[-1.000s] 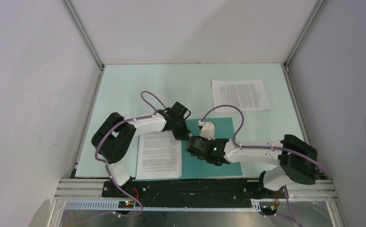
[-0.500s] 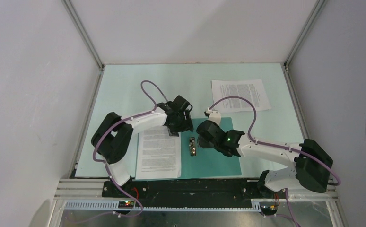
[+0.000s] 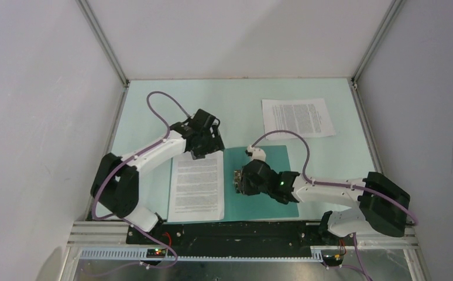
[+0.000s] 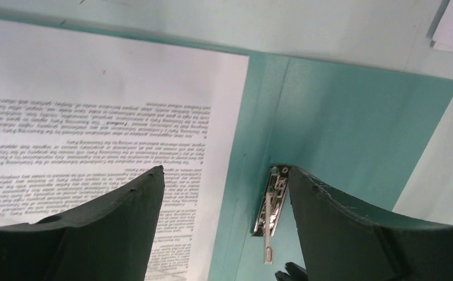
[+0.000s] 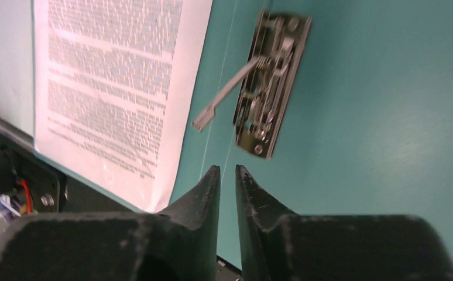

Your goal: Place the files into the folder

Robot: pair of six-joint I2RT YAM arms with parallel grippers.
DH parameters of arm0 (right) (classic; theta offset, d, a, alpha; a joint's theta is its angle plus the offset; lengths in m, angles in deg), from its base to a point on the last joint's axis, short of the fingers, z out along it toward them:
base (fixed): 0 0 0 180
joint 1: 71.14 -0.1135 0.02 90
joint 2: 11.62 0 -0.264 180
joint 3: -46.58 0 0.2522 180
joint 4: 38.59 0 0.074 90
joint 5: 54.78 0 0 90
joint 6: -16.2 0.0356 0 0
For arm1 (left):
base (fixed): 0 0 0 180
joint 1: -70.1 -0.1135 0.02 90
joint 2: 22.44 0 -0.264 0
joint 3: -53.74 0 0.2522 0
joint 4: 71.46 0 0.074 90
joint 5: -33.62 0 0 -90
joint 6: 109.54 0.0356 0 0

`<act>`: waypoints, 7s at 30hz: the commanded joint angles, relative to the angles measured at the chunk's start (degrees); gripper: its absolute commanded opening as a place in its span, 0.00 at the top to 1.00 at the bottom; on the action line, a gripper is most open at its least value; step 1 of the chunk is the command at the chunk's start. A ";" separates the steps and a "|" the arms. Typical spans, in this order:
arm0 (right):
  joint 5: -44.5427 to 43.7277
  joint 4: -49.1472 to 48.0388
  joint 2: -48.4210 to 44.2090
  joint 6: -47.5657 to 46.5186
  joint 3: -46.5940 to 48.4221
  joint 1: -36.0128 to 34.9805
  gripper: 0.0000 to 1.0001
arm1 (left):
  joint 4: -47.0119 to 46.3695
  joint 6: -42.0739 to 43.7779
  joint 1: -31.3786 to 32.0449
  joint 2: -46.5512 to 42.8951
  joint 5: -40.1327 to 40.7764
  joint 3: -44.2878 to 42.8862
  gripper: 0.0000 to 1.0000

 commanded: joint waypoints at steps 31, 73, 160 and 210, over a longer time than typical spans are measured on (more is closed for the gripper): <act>13.96 -16.96 20.07 1.04 10.36 12.42 0.87 | 2.41 8.41 -1.90 -13.06 -0.92 2.00 0.09; 17.18 -15.06 19.57 0.90 12.49 82.83 0.13 | -18.57 2.01 1.35 47.87 -26.64 -57.50 0.04; 33.45 -2.07 32.64 -9.41 25.02 77.88 0.31 | -27.75 -29.53 2.77 59.33 -21.07 -58.10 0.02; 39.56 37.30 -18.47 -18.57 43.36 26.24 1.00 | -21.95 14.70 -20.67 -15.26 -37.07 -4.32 0.00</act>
